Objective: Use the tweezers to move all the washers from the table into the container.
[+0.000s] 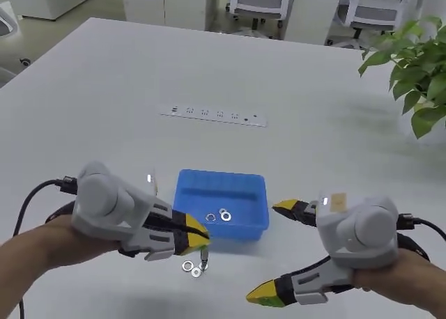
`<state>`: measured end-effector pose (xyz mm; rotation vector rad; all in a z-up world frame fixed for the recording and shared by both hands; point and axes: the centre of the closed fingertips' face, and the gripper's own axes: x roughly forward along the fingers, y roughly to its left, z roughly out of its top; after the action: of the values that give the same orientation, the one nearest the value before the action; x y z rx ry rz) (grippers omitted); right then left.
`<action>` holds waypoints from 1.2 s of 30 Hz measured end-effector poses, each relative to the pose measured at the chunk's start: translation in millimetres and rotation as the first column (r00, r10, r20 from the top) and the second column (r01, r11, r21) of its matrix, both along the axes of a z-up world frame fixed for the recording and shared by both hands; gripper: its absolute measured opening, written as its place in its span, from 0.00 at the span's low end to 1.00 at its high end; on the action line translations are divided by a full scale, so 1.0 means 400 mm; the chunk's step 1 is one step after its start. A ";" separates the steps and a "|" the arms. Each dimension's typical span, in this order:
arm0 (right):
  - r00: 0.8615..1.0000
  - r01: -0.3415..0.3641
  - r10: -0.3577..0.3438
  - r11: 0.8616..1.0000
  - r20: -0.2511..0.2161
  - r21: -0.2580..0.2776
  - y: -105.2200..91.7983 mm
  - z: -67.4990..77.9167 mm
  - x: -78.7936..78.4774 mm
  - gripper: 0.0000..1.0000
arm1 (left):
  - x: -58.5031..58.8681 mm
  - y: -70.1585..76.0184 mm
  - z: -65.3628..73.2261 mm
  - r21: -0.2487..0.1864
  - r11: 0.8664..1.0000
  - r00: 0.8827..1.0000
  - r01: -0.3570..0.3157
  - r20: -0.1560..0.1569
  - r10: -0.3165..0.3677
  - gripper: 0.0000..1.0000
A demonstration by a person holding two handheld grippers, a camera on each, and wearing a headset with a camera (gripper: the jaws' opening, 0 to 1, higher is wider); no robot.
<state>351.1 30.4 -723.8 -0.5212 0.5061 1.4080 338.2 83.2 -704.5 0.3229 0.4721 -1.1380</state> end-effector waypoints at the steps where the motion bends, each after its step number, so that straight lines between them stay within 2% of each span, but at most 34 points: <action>1: 1.000 -0.005 0.005 1.000 -0.002 0.000 0.002 -0.001 -0.001 0.90 | -0.001 0.000 0.000 0.002 1.000 1.000 0.003 -0.001 -0.003 0.06; 4: 0.999 -0.051 0.051 0.999 0.014 -0.007 0.012 -0.002 -0.006 0.79 | -0.005 -0.002 -0.001 0.007 1.000 1.000 0.012 -0.003 -0.012 0.06; 14: 0.992 -0.125 0.126 0.992 0.022 -0.017 0.042 -0.010 -0.017 0.62 | -0.004 -0.005 -0.001 0.006 1.000 1.000 0.016 -0.007 -0.016 0.06; 20: 0.981 -0.189 0.190 0.981 0.025 -0.041 0.055 -0.024 -0.024 0.51 | -0.007 -0.005 -0.001 0.009 1.000 1.000 0.024 -0.014 -0.024 0.06; 24: 0.964 -0.249 0.255 0.965 0.073 -0.079 0.063 -0.033 -0.027 0.40 | -0.010 -0.004 -0.001 0.010 1.000 0.999 0.028 -0.018 -0.028 0.06; 36: 0.948 -0.306 0.312 0.949 0.069 -0.075 0.106 -0.046 -0.033 0.30 | -0.011 -0.003 -0.002 0.018 0.999 0.999 0.035 -0.026 -0.034 0.06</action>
<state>337.9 72.6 -742.2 -0.7297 0.4171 1.6665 333.9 82.0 -705.2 0.3338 0.5018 -1.1732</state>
